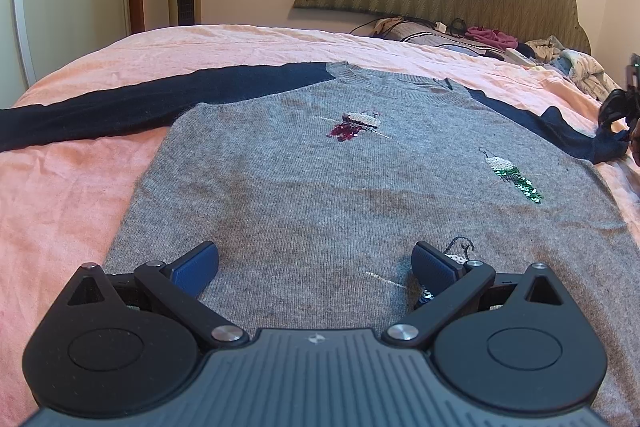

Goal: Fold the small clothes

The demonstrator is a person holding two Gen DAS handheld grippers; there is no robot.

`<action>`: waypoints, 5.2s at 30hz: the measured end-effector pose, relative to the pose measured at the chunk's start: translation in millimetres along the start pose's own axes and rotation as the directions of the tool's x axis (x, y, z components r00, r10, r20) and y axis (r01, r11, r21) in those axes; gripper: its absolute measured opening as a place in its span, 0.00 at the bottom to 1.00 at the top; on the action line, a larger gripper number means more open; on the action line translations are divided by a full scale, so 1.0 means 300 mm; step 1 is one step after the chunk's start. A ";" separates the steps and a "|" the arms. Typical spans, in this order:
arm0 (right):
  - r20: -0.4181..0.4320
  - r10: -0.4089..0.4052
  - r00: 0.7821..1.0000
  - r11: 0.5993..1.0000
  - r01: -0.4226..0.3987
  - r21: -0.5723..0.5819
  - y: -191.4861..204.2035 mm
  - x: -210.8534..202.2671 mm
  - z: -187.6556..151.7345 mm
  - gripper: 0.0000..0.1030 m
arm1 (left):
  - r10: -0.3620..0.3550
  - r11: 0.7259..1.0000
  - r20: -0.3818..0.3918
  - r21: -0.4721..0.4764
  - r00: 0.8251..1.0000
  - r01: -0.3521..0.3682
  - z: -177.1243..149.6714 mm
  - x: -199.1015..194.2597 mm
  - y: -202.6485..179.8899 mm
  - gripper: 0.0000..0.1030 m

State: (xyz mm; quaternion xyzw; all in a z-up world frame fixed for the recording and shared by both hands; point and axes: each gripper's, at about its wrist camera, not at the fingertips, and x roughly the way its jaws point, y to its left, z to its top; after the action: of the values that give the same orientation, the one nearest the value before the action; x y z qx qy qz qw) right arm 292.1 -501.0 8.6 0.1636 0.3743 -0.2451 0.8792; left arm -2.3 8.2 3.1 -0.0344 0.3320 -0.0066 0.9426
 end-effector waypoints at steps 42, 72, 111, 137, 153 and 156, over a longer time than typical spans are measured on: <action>-0.150 0.813 0.563 0.551 -0.826 -0.118 0.156 -0.675 -0.836 0.93 | -0.287 0.958 -0.293 -0.110 0.912 0.265 0.390 0.404 -0.242 0.08; -0.152 0.663 0.733 0.681 -0.675 -0.284 0.465 -0.476 -0.412 0.99 | -0.091 0.995 -0.028 0.032 0.995 0.092 0.410 0.353 -0.156 0.86; -0.102 0.512 0.853 0.684 -0.477 -0.552 0.528 -0.373 -0.558 1.00 | 0.405 0.537 -0.007 -0.807 0.914 -0.244 0.256 0.174 1.180 0.06; -0.125 0.514 0.848 0.742 -0.513 -0.432 0.534 -0.417 -0.503 1.00 | -0.002 1.000 0.203 -0.004 0.979 0.003 0.273 0.291 -0.067 0.06; -0.561 0.782 0.274 0.512 -0.795 0.326 0.945 -0.350 -0.609 0.31 | -0.089 0.996 0.210 0.041 0.974 0.082 0.285 0.280 -0.063 0.09; -0.524 0.798 0.297 0.497 -0.816 0.294 0.923 -0.359 -0.583 0.17 | -0.128 0.991 0.263 -0.005 0.956 0.134 0.274 0.248 -0.026 0.65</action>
State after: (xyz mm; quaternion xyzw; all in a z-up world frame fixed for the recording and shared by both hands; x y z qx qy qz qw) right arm 279.6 -156.6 0.6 0.3844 0.5011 0.3007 0.7147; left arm 107.1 2.9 20.9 -0.0677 0.2016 -0.0607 0.9752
